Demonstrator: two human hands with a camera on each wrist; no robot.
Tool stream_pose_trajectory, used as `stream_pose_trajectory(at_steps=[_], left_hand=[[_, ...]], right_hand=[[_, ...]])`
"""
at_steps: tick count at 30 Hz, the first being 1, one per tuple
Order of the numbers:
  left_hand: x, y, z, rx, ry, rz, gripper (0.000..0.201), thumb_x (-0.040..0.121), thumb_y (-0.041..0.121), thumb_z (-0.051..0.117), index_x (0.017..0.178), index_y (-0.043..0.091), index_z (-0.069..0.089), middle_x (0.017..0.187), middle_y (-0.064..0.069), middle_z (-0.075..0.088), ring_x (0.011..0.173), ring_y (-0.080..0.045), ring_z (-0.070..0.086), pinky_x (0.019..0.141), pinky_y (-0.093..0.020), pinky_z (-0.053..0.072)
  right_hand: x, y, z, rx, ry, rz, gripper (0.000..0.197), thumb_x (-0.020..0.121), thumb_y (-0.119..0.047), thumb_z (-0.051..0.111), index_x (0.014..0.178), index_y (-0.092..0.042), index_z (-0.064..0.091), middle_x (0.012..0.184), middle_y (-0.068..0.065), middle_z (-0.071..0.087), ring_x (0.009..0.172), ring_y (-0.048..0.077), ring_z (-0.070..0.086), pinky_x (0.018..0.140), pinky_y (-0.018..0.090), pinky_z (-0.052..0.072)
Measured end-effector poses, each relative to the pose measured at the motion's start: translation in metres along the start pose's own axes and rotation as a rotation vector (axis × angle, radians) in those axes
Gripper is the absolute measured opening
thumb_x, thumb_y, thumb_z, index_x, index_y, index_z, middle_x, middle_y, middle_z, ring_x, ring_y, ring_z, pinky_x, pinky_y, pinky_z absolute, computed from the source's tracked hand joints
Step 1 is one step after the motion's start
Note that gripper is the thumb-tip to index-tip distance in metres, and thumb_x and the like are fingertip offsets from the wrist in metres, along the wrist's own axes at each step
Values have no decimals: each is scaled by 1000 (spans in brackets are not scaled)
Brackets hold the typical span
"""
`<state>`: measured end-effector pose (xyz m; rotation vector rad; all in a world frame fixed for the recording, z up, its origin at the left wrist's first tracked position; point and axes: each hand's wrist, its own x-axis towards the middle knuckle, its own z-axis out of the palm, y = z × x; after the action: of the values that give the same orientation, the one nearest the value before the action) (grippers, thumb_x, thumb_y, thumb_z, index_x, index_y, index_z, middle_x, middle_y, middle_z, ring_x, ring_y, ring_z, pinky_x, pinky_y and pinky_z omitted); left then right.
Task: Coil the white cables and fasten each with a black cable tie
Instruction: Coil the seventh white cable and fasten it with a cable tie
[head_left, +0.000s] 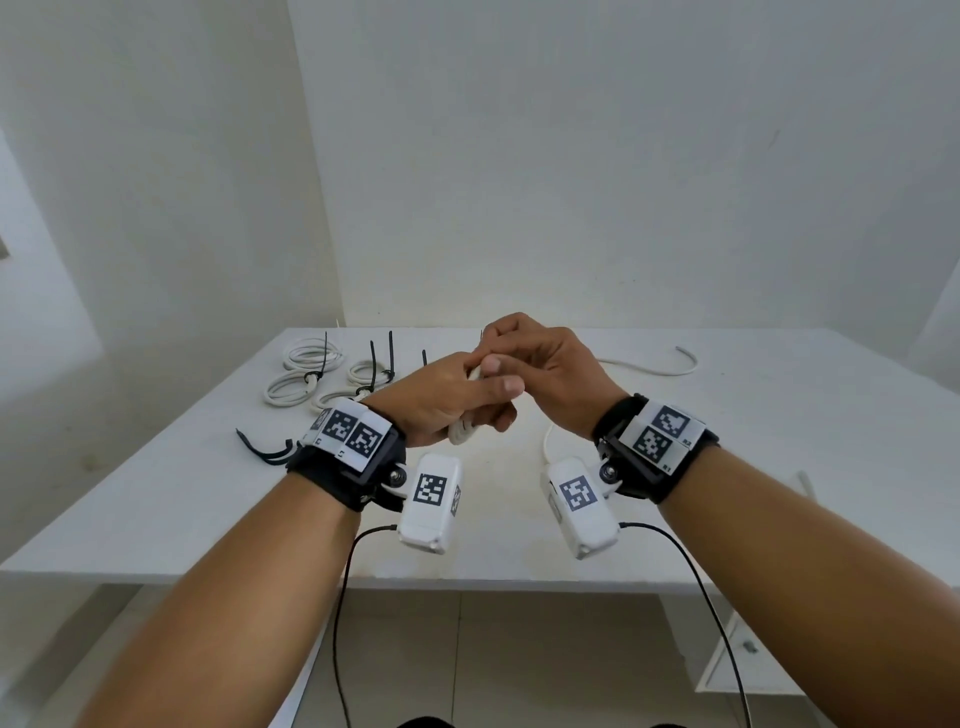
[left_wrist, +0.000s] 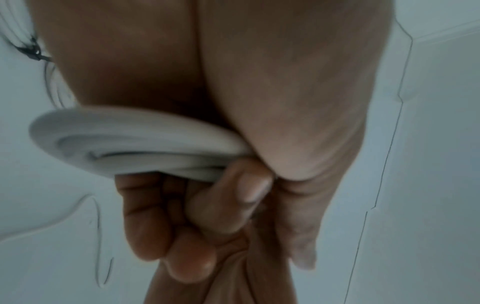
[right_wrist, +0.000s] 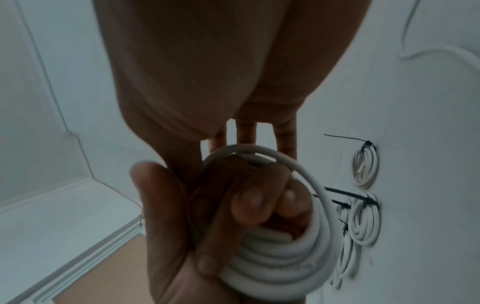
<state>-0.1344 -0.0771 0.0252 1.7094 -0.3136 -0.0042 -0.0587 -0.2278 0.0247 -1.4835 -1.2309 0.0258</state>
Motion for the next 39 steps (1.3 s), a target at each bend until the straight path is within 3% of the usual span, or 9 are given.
stream_pose_trajectory(at_steps=[6,9,12,15,21,28,32,36,39], left_hand=[[4,4,-3,70,115,-26,82,75,73,57,113,0,55,63,0,23,52,-14,30,66,-25,46],[5,5,1,-9,187,-30,80,82,72,45,104,-4,59,58,2,21,50,-14,25,57,-26,47],[2,6,1,-248,205,-29,68,81,78,40,66,13,52,50,3,23,38,-9,24,43,-25,38],[1,5,-5,-406,115,-14,66,84,76,43,50,18,43,37,7,28,37,-12,17,43,-24,23],[-11,-8,-29,-325,-32,0,55,65,67,77,55,22,47,43,8,36,59,-18,54,80,-35,42],[-25,-10,-39,-282,112,-7,64,67,67,75,45,19,40,35,3,33,47,-18,50,61,-27,49],[-33,-15,-44,-272,318,-45,58,82,55,62,53,15,31,37,0,29,43,-18,46,56,-28,44],[-41,-16,-48,-39,548,-11,78,71,64,69,73,-13,57,55,-10,46,49,-18,48,56,-30,41],[-45,-17,-51,-111,538,20,77,82,62,61,97,-14,62,63,-8,48,56,-18,46,60,-31,42]], right_hand=[[4,2,12,-138,107,-5,14,91,-31,62,95,-31,75,99,2,53,93,20,59,88,44,53],[6,1,16,-176,138,0,14,94,-24,60,94,-16,73,96,1,52,87,10,56,82,29,48],[9,-2,25,-185,169,11,16,96,-17,60,92,-30,68,97,-1,50,85,1,55,82,16,44],[15,-7,33,-180,197,16,13,98,-16,59,93,-27,63,101,-6,49,83,-5,55,80,9,42],[16,-21,45,-123,165,34,12,101,-12,49,96,-13,60,112,3,43,64,6,64,48,28,57],[24,-12,74,-217,255,-43,16,99,-5,46,96,-14,59,112,1,39,69,5,63,54,23,56],[29,-3,90,-271,264,-22,17,99,-5,43,99,-10,59,111,0,38,64,19,65,52,24,55],[33,-2,100,-329,315,-16,19,96,-2,43,99,-8,60,107,0,39,75,0,56,61,16,51],[38,-5,103,-306,335,-12,12,98,-5,47,95,-10,58,106,3,42,69,-2,56,61,13,47]])
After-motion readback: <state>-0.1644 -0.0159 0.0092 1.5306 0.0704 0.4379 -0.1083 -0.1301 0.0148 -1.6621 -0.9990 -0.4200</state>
